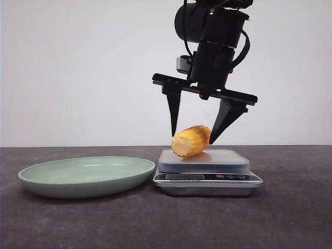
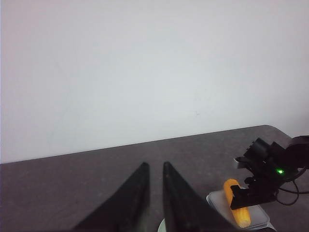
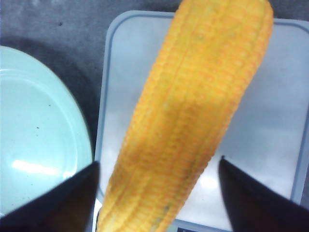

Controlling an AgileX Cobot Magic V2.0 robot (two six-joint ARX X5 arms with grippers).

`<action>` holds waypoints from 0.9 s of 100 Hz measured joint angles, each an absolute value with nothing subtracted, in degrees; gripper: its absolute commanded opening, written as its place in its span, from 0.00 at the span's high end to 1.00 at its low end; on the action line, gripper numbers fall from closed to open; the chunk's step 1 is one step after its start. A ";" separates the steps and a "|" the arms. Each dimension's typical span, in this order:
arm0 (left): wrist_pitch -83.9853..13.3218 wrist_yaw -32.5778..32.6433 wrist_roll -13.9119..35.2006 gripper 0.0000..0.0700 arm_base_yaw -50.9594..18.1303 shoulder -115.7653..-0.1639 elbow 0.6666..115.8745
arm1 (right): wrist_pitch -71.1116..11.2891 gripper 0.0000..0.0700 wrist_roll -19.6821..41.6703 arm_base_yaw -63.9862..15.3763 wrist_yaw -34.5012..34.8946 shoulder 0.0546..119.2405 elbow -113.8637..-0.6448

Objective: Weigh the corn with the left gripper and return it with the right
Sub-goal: 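Lower the right gripper onto the corn on the scale and close it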

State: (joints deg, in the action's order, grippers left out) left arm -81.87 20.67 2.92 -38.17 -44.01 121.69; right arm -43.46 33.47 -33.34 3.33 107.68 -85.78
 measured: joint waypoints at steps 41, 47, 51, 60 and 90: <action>-81.87 20.62 2.92 1.00 -38.17 -44.01 121.69 | -45.19 1.00 33.47 -33.30 1.15 107.68 -86.04; -81.87 20.62 2.92 1.00 -38.17 -44.01 121.69 | -45.28 1.00 33.47 -33.32 0.54 107.68 -86.06; -81.89 20.62 2.92 1.00 -38.17 -44.01 121.69 | -45.43 1.00 33.47 -33.34 -0.10 107.68 -86.08; -81.87 20.62 2.92 1.00 -38.17 -44.01 121.69 | -45.54 1.00 33.45 -33.32 -0.58 107.68 -86.11; -81.87 20.62 3.18 1.00 -38.17 -44.01 121.69 | -45.54 1.00 32.69 -33.30 -1.23 107.15 -86.11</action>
State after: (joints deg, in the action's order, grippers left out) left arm -81.87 20.62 3.18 -38.17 -44.01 121.69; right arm -45.54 32.69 -33.30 -1.23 107.15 -86.11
